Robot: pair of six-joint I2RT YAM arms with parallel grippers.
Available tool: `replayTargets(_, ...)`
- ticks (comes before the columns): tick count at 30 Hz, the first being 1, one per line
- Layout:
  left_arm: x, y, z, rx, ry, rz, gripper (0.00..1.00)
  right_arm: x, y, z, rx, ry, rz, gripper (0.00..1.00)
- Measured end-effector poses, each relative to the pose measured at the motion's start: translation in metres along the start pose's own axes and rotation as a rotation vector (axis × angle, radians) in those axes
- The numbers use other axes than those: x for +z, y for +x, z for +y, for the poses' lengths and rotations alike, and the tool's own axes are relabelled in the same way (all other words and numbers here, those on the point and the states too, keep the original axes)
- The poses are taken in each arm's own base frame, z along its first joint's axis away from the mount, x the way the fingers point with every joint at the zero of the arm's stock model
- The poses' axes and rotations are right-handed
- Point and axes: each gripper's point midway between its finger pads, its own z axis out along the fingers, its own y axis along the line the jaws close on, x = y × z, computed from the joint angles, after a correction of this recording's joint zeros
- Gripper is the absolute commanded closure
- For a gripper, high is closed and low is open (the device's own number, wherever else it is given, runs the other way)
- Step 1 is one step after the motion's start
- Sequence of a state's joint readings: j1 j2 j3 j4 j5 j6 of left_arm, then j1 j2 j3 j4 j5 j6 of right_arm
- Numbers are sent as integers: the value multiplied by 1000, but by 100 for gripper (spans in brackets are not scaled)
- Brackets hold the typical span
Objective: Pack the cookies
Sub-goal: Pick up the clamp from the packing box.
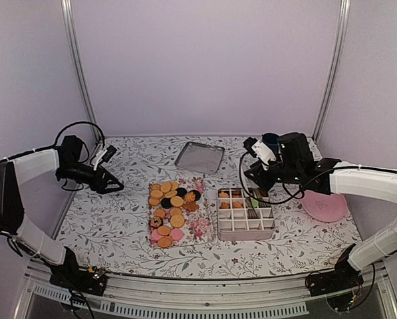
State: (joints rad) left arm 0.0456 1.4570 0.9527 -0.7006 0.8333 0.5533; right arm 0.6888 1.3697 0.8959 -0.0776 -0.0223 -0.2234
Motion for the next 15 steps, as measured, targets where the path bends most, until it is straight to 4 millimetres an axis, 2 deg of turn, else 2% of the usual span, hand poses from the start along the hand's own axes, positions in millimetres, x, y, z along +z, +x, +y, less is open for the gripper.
replayTargets(6, -1, 0, 0, 6, -7, 4, 25, 14, 6, 2, -39, -19, 33, 74)
replayTargets(8, -1, 0, -1, 6, -6, 6, 24, 17, 9, 3, -48, -21, 43, 79)
replayTargets(10, -2, 0, -1, 7, -6, 8, 25, 18, 10, 3, -56, -22, 47, 91)
replayTargets(13, -2, -1, -2, 11, -5, 10, 24, 18, 8, 2, -69, -19, 36, 100)
replayTargets(15, -2, -2, -2, 16, -5, 10, 24, 19, 7, 1, -69, -15, 24, 100)
